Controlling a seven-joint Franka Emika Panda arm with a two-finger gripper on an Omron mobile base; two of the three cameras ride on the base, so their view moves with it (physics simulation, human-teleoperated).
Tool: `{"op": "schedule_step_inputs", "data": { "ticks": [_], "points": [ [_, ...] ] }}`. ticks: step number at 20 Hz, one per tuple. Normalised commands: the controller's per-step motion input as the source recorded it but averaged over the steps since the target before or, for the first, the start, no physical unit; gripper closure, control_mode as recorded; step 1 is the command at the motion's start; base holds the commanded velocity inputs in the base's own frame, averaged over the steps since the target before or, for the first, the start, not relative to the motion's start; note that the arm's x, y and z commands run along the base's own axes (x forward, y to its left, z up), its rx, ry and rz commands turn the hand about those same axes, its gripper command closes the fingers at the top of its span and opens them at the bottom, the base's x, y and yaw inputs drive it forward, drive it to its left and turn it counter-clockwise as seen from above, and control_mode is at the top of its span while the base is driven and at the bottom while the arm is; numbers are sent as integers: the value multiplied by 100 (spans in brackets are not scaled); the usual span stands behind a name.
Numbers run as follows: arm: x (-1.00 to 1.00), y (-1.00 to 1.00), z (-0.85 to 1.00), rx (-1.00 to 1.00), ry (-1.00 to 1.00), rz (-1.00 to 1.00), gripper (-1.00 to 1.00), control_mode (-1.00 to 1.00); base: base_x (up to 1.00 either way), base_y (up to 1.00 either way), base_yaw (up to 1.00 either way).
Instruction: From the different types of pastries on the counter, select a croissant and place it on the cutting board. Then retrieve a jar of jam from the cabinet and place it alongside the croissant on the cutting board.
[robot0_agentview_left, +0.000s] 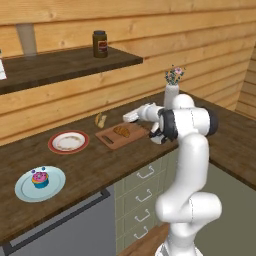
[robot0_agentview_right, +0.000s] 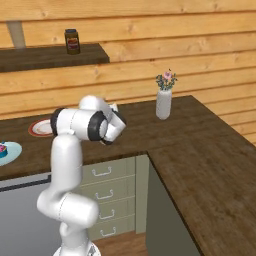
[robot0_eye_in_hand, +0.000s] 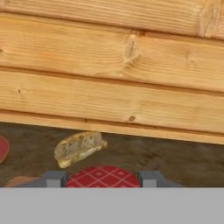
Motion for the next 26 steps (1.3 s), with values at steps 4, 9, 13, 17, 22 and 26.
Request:
{"op": "schedule_step_inputs", "data": {
  "ticks": [4, 9, 13, 17, 22, 26],
  "points": [
    [22, -19, -100, 6, -9, 20, 100, -100, 0, 0, 0],
    [18, -22, -63, 5, -3, 21, 100, -100, 0, 0, 0],
    [42, -60, -50, 12, -14, 17, 100, -100, 0, 0, 0],
    [57, -87, -56, 17, -23, 24, 100, -100, 0, 0, 0],
    [38, -62, -80, 9, -21, 31, 100, -100, 0, 0, 0],
    [31, -37, -100, 4, -11, 33, 100, -100, 0, 0, 0]
  ]
}}
